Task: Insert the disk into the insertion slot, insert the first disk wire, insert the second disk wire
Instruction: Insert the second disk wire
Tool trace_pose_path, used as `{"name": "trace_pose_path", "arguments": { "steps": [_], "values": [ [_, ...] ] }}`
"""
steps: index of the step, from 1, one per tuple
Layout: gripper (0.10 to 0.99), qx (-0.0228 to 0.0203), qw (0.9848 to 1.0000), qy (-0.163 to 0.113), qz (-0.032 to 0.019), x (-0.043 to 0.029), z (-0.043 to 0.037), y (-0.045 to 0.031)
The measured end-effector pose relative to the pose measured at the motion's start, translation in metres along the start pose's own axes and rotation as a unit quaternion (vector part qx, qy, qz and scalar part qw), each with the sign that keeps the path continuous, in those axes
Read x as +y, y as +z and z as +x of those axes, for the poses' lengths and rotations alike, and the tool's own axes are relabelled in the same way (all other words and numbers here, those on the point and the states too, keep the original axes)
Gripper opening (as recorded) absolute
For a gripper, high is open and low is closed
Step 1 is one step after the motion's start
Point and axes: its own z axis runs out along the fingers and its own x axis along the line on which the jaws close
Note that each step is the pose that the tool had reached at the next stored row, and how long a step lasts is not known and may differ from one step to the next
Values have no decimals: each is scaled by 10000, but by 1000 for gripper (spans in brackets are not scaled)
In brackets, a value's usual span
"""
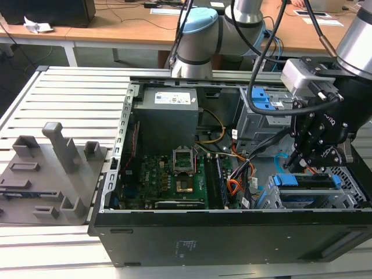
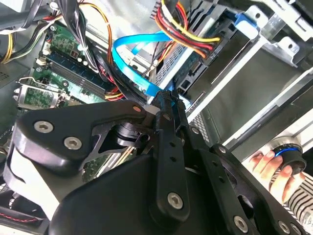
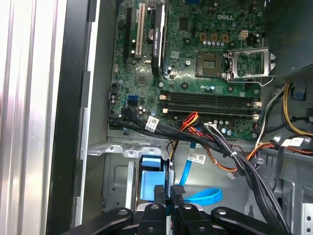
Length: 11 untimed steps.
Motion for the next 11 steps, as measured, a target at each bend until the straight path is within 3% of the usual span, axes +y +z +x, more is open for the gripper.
{"name": "trace_pose_path", "arguments": {
  "steps": [3,8,11],
  "values": [
    [165,-1,10000,0,-1,-58,2,-3],
    [165,-1,10000,0,-7,-241,9,-14],
    [165,-1,10000,-1,-8,-300,10,-12]
  ]
}}
